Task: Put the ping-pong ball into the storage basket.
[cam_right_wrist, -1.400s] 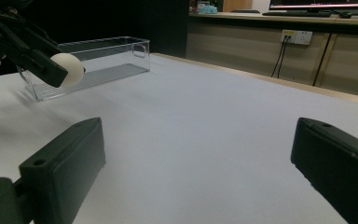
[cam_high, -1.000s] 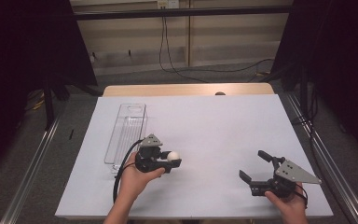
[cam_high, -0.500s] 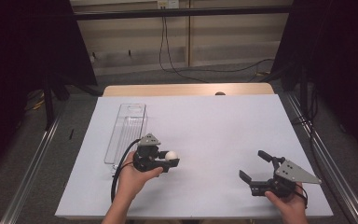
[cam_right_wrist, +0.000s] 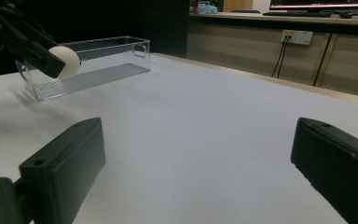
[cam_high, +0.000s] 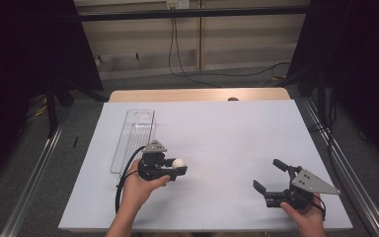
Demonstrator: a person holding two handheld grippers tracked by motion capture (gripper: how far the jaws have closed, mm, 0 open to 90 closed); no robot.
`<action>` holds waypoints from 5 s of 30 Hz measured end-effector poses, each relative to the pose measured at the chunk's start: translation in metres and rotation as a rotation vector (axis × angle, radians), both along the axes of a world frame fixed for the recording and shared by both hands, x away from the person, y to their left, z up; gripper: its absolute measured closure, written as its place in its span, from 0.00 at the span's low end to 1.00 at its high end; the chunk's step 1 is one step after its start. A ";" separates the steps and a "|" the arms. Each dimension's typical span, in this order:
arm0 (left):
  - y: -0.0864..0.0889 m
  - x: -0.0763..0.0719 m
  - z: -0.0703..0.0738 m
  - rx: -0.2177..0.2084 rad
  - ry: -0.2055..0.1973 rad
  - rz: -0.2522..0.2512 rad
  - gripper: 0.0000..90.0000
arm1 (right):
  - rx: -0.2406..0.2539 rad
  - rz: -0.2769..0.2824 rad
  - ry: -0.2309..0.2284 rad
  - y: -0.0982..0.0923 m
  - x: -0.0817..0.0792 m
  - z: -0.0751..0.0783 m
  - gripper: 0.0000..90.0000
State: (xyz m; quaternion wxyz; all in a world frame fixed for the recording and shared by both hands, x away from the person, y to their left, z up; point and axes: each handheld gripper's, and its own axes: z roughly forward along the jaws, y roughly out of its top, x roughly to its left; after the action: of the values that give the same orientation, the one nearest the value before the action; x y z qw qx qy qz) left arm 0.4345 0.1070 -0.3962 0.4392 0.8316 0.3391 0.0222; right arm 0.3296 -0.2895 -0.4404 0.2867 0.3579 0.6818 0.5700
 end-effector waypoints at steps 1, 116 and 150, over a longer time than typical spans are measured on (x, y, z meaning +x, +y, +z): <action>0.000 0.000 0.000 -0.002 0.002 0.003 0.57 | 0.000 0.000 0.000 0.000 0.000 0.000 0.03; 0.042 0.008 0.019 0.001 -0.009 0.109 0.57 | 0.009 0.006 -0.006 0.001 0.000 0.000 0.03; 0.052 0.009 0.024 0.017 -0.023 0.141 0.57 | 0.010 0.010 -0.005 0.001 0.000 0.000 0.03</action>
State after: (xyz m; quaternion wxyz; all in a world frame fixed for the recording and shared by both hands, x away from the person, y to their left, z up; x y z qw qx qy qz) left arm 0.4433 0.1594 -0.3719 0.4334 0.8091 0.3915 0.0652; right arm 0.3295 -0.2885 -0.4399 0.2840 0.3545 0.6798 0.5758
